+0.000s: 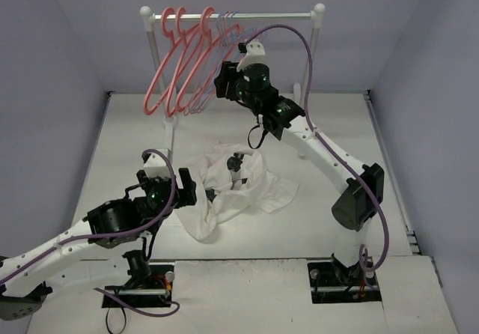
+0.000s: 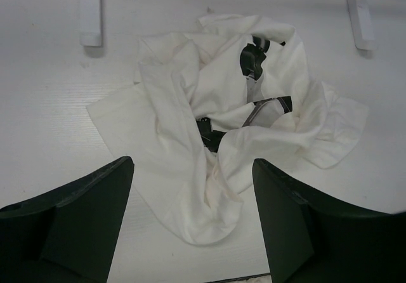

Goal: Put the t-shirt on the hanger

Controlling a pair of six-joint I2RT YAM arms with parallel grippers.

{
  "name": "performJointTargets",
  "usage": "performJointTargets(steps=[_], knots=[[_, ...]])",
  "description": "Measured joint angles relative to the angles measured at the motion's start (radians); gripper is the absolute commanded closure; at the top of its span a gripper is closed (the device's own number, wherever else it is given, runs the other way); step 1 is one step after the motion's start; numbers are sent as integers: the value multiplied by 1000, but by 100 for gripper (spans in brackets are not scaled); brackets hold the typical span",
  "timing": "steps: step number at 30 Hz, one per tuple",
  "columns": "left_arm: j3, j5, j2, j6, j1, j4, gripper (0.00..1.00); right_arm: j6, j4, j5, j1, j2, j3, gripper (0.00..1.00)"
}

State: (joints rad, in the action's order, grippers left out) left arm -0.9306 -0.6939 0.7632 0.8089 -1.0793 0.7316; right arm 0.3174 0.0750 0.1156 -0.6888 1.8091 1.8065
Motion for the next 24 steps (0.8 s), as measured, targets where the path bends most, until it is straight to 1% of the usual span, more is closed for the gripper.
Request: performJointTargets(steps=[3, 9, 14, 15, 18, 19, 22, 24], knots=[[-10, -2, 5, 27, 3, 39, 29, 20, 16, 41, 0, 85, 99, 51], [-7, 0, -13, 70, 8, 103, 29, 45, 30, 102, 1, 212, 214, 52], [-4, 10, -39, 87, 13, 119, 29, 49, 41, 119, 1, 282, 256, 53], [-3, 12, -41, 89, 14, 121, 29, 49, 40, 120, 1, 286, 256, 55], [0, 16, -44, 90, 15, 125, 29, 50, 43, 125, 3, 291, 256, 70], [3, 17, -43, 90, 15, 126, 29, 50, 44, 127, 3, 291, 256, 73], [11, 18, -39, 89, 15, 129, 29, 45, 56, 132, 5, 290, 251, 79], [11, 17, -34, 89, 15, 130, 29, 41, 65, 132, 8, 285, 235, 81]])
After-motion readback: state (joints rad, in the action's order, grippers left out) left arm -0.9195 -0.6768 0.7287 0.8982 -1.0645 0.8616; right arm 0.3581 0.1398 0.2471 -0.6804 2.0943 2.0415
